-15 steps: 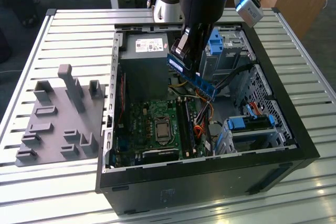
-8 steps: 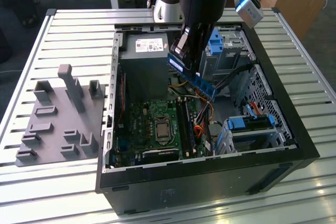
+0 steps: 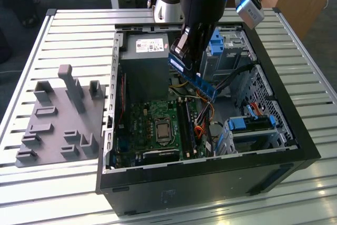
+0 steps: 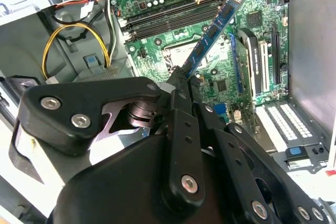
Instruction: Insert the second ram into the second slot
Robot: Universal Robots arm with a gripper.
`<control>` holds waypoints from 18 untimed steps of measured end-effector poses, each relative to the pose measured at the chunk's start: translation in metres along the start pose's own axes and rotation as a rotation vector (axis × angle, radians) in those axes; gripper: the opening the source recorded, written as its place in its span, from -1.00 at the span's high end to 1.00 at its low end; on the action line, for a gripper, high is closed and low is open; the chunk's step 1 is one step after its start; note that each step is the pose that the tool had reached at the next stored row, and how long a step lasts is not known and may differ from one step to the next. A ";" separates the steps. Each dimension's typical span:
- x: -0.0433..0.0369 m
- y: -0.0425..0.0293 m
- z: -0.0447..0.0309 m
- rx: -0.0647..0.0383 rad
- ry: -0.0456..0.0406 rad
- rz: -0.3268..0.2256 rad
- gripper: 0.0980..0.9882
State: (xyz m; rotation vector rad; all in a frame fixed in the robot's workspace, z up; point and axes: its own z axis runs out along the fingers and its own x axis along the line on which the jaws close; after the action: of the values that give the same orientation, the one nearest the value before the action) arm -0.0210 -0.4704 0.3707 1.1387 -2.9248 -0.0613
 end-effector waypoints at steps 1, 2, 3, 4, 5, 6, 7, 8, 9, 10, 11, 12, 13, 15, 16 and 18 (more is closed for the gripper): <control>0.0000 0.0000 0.0000 0.000 -0.0001 0.003 0.91; 0.0000 0.0000 0.0000 0.000 -0.0002 0.005 0.91; 0.0000 0.0000 0.0000 0.000 -0.0003 0.008 0.91; 0.0000 0.0000 0.0000 0.000 -0.0004 0.011 0.91; 0.0000 0.0000 0.0000 0.000 -0.0005 0.013 0.91; 0.0000 0.0000 0.0000 0.000 -0.0006 0.016 0.91; 0.0000 0.0000 0.0000 0.000 -0.0007 0.019 0.91; 0.0000 0.0000 0.0000 0.000 -0.0008 0.021 0.91; 0.0000 0.0000 0.0000 0.000 -0.0009 0.024 0.91; 0.0000 0.0000 0.0000 0.000 -0.0010 0.027 0.91; 0.0000 0.0000 0.0000 0.000 -0.0011 0.029 0.91; 0.0000 0.0000 0.0000 0.000 -0.0011 0.032 0.91; 0.0000 0.0000 0.0000 0.000 -0.0013 0.035 0.91; 0.0000 0.0000 0.0000 0.000 -0.0015 0.040 0.91; 0.0000 0.0000 0.0000 0.001 -0.0015 0.043 0.91; 0.0000 0.0000 0.0000 0.001 -0.0018 0.048 0.91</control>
State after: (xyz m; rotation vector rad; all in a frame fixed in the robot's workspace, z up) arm -0.0210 -0.4704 0.3707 1.0686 -2.9521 -0.0614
